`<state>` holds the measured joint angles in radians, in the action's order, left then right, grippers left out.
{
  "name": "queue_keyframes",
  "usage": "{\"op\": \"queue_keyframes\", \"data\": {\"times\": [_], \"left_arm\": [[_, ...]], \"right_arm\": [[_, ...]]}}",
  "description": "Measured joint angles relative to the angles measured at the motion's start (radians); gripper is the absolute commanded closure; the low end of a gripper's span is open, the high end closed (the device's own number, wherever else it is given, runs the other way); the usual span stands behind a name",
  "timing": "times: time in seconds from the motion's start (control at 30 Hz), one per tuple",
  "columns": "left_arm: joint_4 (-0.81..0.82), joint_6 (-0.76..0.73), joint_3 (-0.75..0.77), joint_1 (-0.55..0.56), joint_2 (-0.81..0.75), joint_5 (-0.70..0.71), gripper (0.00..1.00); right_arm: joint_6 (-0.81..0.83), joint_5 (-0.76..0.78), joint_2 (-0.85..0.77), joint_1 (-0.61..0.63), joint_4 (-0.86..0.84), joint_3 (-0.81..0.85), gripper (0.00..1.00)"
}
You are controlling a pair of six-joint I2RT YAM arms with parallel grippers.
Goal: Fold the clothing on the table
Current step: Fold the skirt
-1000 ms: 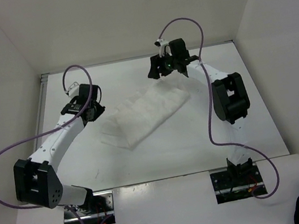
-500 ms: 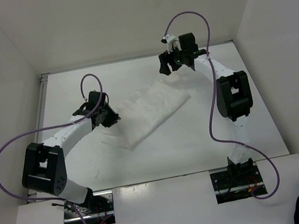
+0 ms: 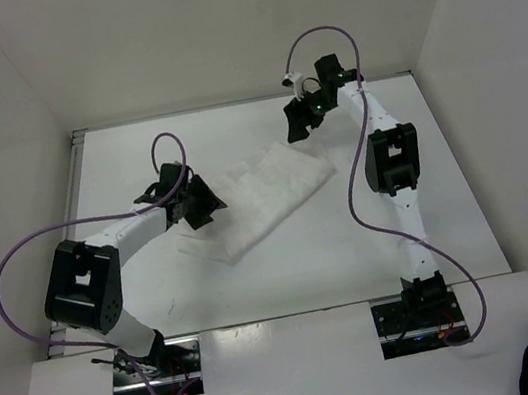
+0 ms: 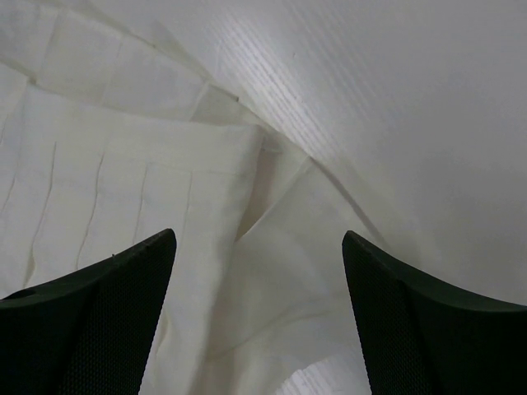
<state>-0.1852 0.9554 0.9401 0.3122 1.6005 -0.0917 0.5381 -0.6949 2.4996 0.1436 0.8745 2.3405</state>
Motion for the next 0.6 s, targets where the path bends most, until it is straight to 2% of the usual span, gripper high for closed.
{"op": "queue_keyframes", "data": {"times": [0.2, 0.33, 0.37, 0.5, 0.6], "left_arm": [[0.016, -0.019, -0.003, -0.053, -0.021, -0.023, 0.25], [0.030, -0.033, -0.032, -0.097, -0.027, -0.046, 0.25], [0.033, -0.036, -0.039, -0.106, -0.027, -0.052, 0.25], [0.046, -0.038, -0.050, -0.113, -0.026, -0.084, 0.30], [0.077, -0.037, -0.051, -0.113, -0.017, -0.111, 0.31]], "right_arm": [[0.080, -0.024, 0.082, 0.000, 0.168, 0.110, 0.13], [0.100, -0.021, 0.152, 0.005, 0.235, 0.201, 0.13], [0.103, -0.020, 0.171, 0.008, 0.249, 0.231, 0.16], [0.105, -0.012, 0.207, 0.019, 0.278, 0.308, 0.21], [0.105, -0.006, 0.222, 0.027, 0.295, 0.352, 0.21]]}}
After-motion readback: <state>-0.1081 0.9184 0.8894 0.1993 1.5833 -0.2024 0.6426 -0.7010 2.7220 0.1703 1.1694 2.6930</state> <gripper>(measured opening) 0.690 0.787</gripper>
